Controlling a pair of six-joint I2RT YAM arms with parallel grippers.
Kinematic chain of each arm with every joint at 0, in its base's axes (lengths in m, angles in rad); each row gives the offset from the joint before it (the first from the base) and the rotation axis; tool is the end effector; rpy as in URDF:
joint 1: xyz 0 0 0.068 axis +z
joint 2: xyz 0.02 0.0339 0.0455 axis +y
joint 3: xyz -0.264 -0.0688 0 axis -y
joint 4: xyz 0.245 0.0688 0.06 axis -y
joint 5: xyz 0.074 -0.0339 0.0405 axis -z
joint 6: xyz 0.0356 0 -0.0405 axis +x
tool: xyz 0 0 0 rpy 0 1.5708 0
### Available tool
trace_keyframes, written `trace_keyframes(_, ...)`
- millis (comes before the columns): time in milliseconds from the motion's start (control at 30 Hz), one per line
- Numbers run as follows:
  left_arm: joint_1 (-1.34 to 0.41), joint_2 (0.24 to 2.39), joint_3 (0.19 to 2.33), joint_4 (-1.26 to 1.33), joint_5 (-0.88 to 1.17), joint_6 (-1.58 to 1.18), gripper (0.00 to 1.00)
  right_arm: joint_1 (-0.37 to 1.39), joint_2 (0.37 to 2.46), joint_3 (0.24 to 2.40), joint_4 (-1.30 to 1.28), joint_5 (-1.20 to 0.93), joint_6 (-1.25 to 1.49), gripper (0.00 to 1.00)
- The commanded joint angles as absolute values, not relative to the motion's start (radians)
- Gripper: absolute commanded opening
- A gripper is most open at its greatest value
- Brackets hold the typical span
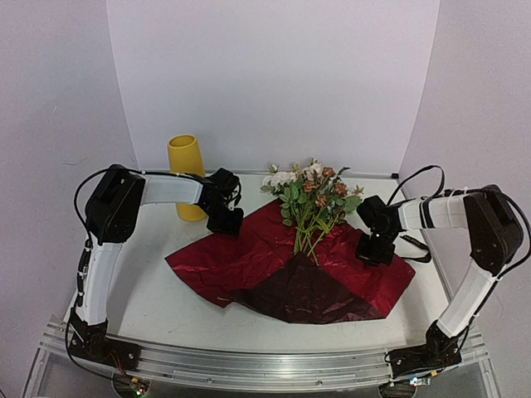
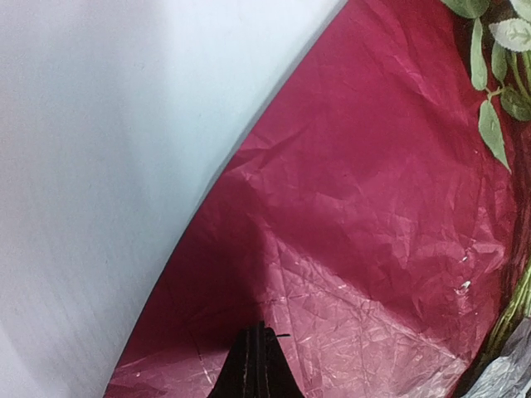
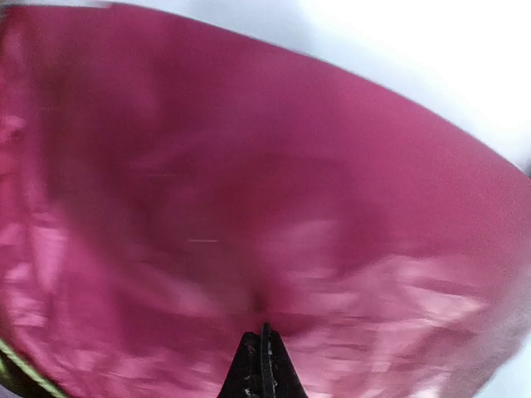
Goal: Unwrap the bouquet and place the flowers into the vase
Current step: Unfold the wrapping paper at the center of the board.
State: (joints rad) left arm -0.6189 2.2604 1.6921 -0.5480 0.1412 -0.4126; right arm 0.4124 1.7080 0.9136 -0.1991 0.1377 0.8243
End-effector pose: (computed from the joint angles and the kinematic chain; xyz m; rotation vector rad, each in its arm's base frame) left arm 0.3838 -0.2795 0.1377 0.3308 2.7547 -0.4870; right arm 0.3045 0.1279 0.1507 0.5788 2.5125 0.2989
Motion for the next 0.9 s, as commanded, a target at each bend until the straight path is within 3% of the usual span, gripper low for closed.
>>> trace_keyframes(0, -0.62, 2.237, 1.652, -0.593, 0.095, -0.384, 0.0, 0.391, 1.651, 0.844, -0.294, 0.192, 0.822, 0.0)
trace_keyframes(633, -0.62, 2.23, 1.679, -0.601, 0.027, -0.373, 0.0, 0.344, 1.592, 0.759, -0.522, 0.379, 0.998, 0.0)
trace_keyframes(767, -0.62, 2.198, 1.682, -0.601, 0.081, -0.348, 0.0, 0.345, 1.454, 0.787, -0.5, 0.387, 0.911, 0.0)
trace_keyframes(867, -0.62, 2.161, 1.692, -0.6, 0.127, -0.342, 0.04, 0.345, 1.361, 0.802, -0.383, 0.271, 0.712, 0.0)
